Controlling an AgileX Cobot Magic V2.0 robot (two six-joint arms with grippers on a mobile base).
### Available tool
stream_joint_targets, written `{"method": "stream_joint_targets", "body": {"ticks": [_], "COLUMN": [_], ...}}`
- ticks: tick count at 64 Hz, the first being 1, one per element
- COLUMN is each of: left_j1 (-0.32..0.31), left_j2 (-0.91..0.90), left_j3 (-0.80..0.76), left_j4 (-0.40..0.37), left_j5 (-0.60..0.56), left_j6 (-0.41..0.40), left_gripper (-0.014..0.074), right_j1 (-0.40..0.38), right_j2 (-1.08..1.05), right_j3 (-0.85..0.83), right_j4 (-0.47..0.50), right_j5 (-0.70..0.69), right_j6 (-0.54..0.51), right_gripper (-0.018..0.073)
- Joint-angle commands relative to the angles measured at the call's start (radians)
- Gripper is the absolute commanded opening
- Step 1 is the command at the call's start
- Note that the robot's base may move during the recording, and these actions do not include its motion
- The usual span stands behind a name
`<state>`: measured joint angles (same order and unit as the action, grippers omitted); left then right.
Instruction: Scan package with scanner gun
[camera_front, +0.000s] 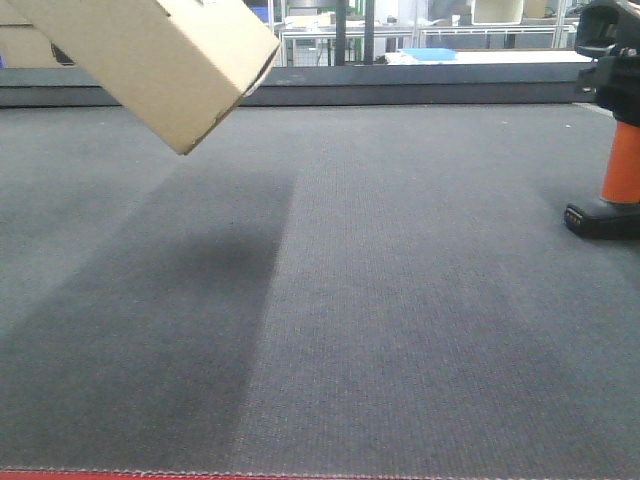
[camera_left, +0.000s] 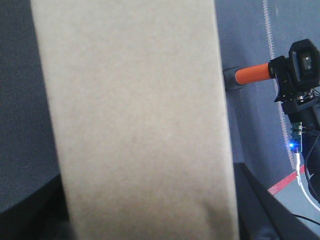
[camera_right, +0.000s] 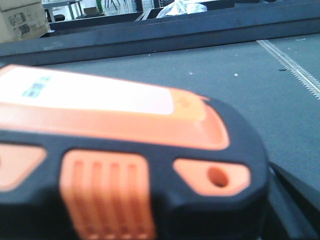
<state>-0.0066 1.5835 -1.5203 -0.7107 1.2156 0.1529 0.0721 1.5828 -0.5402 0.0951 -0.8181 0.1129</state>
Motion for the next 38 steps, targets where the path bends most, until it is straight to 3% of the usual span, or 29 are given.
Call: {"method": "stream_joint_targets", "body": {"ticks": [1, 8, 12, 31, 38], "left_j1": [0.003, 0.003, 0.003, 0.003, 0.003], "left_j2": [-0.014, -0.014, -0.014, -0.014, -0.014], "left_j3": [0.0, 0.0, 0.0, 0.0, 0.0], "left_j4": [-0.029, -0.029, -0.029, -0.029, -0.029], "left_j5": [-0.012, -0.012, -0.014, -0.016, -0.016], "left_j6": [0.004, 0.004, 0.004, 0.004, 0.004], "left_gripper": [-0.0111, -0.0111, -0.0111, -0.0111, -0.0111], "right_j1": [0.002, 0.002, 0.002, 0.002, 0.002], "right_j2": [0.001, 0.001, 0.001, 0.001, -0.009], "right_j3": [-0.008, -0.008, -0.008, -0.008, -0.008], "right_j4": [0.019, 0.019, 0.019, 0.019, 0.017], "right_j5": [-0.024, -0.02, -0.018, -0.02, -0.038], "right_j6": [0.002, 0.002, 0.002, 0.002, -0.003], "right_gripper": [0.0559, 0.0512, 0.0427, -0.0165, -0.0157]}}
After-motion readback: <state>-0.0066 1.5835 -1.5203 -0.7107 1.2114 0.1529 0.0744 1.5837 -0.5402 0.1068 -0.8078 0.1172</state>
